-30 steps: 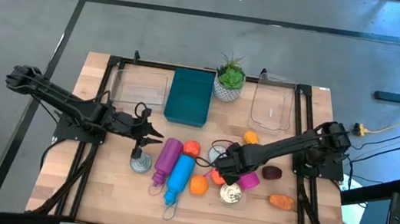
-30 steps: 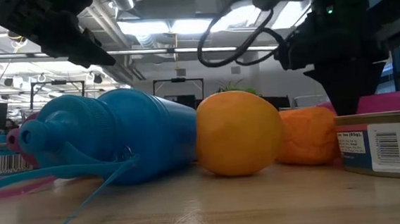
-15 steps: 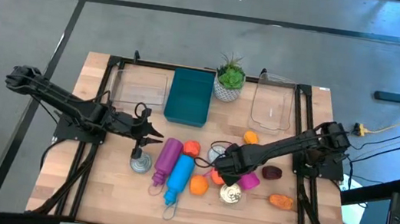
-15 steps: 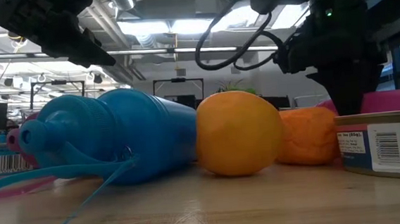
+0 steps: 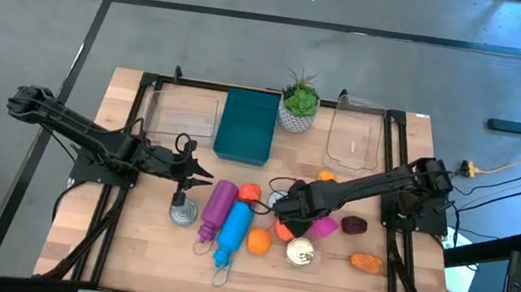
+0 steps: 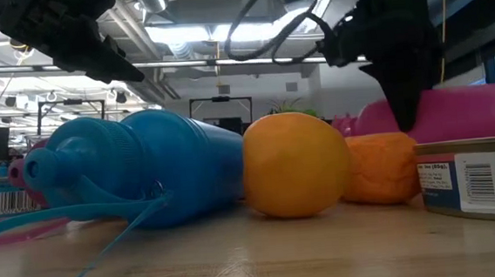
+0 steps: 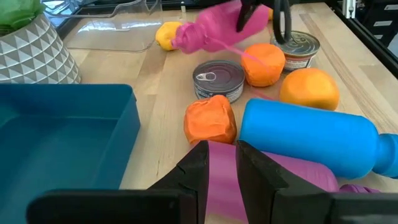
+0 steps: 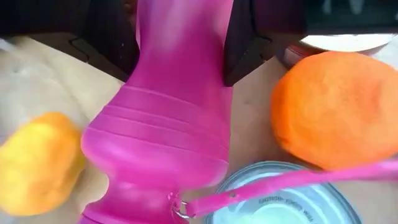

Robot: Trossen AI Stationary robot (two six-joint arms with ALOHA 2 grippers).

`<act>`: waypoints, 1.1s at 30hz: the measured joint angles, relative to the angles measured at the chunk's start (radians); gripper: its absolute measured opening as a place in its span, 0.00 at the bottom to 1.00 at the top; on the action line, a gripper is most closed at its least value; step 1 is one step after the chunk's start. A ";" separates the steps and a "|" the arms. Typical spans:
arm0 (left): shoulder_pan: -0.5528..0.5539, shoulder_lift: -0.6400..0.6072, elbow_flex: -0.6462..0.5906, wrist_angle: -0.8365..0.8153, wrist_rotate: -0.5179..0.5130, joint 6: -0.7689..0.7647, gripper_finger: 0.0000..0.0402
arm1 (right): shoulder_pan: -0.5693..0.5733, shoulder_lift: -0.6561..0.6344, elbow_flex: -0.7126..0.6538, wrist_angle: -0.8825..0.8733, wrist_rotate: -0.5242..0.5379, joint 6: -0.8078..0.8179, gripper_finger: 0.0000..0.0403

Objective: Pick & Place Food Item
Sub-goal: Put the pink water bottle into the right transparent bin

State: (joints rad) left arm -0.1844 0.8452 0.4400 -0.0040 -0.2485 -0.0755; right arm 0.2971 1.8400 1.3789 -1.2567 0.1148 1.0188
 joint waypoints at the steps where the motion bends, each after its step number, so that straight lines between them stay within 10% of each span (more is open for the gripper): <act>1: 0.000 0.000 0.000 0.000 0.000 0.000 0.17 | -0.004 0.000 0.011 -0.032 0.005 -0.006 0.52; 13: 0.000 0.000 0.000 0.000 -0.003 0.000 0.17 | -0.162 -0.002 0.208 -0.315 0.201 -0.037 0.52; 33: 0.000 0.000 0.000 -0.003 -0.001 -0.008 0.16 | -0.538 -0.091 0.291 -0.315 0.318 -0.165 0.52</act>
State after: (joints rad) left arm -0.1844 0.8455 0.4400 -0.0073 -0.2499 -0.0831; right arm -0.2408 1.7494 1.6703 -1.5715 0.4326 0.8541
